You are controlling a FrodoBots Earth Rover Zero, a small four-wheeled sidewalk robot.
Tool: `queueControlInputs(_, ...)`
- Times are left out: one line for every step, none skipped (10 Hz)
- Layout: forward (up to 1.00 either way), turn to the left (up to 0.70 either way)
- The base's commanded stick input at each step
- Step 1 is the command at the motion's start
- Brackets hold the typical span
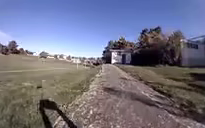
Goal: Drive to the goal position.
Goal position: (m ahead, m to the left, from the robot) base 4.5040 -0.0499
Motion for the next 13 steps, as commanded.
queueControlInputs(1.00,-0.39)
queueControlInputs(1.00,-0.39)
queueControlInputs(1.00,-0.39)
queueControlInputs(1.00,-0.29)
queueControlInputs(1.00,-0.17)
queueControlInputs(1.00,-0.03)
queueControlInputs(1.00,0.01)
queueControlInputs(1.00,0.01)
queueControlInputs(1.00,0.01)
queueControlInputs(1.00,0.01)
queueControlInputs(1.00,0.01)
queueControlInputs(1.00,0.01)
queueControlInputs(1.00,0.01)
